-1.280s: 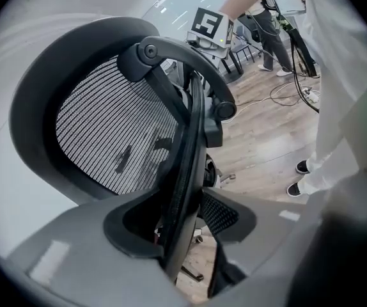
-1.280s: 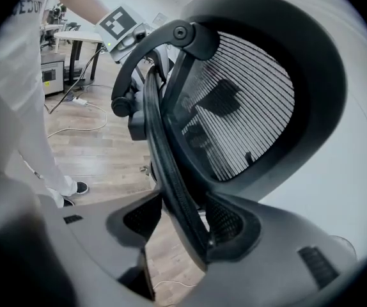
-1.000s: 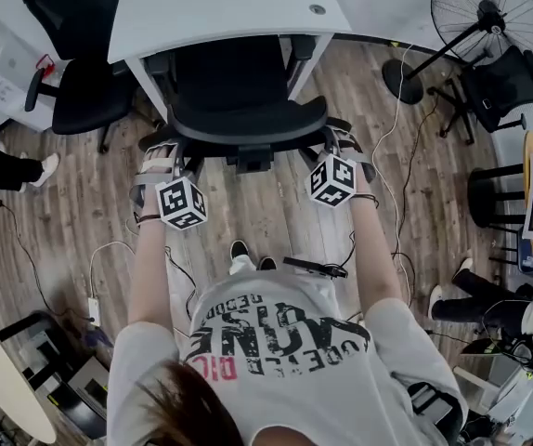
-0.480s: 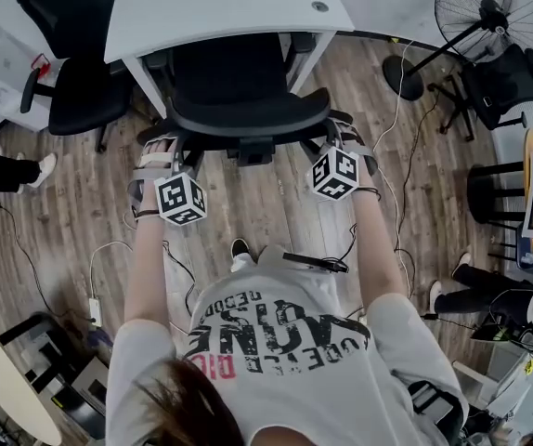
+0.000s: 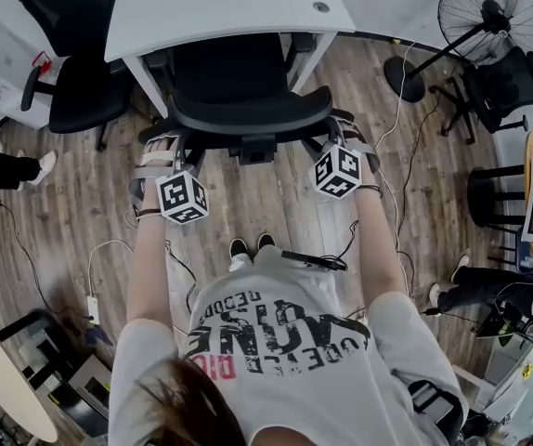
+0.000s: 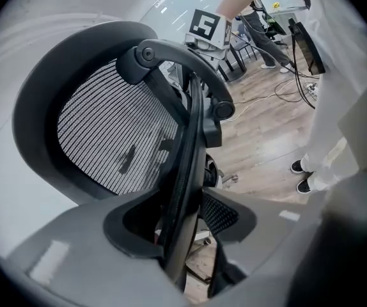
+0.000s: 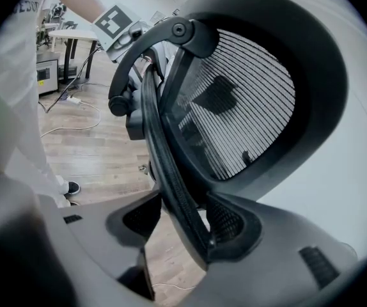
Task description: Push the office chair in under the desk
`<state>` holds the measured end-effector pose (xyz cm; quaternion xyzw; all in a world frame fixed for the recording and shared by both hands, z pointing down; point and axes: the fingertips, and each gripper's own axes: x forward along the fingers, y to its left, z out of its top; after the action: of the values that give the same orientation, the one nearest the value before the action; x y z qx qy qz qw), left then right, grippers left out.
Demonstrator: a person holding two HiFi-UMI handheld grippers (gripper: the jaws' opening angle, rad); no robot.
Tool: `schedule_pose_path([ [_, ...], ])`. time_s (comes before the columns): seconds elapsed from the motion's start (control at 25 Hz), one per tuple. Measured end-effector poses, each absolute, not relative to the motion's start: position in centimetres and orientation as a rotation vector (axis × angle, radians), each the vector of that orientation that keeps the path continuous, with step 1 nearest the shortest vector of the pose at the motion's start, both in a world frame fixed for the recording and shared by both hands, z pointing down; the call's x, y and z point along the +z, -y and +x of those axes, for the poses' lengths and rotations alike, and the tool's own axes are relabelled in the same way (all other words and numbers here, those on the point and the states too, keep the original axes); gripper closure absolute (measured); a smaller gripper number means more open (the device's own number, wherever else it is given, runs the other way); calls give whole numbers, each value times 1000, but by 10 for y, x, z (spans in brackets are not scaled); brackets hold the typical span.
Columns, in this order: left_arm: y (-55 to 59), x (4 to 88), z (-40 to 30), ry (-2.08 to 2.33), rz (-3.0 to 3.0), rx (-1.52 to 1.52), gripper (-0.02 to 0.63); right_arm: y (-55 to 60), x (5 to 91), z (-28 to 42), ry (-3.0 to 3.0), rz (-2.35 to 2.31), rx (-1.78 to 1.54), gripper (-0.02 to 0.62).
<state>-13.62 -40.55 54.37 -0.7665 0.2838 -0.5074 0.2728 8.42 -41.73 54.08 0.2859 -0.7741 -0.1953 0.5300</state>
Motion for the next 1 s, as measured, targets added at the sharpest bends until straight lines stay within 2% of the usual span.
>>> schedule_pose_path([
  [1.0, 421, 544, -120, -809, -2074, -1411, 405, 442, 540, 100, 1885, 623, -533, 388],
])
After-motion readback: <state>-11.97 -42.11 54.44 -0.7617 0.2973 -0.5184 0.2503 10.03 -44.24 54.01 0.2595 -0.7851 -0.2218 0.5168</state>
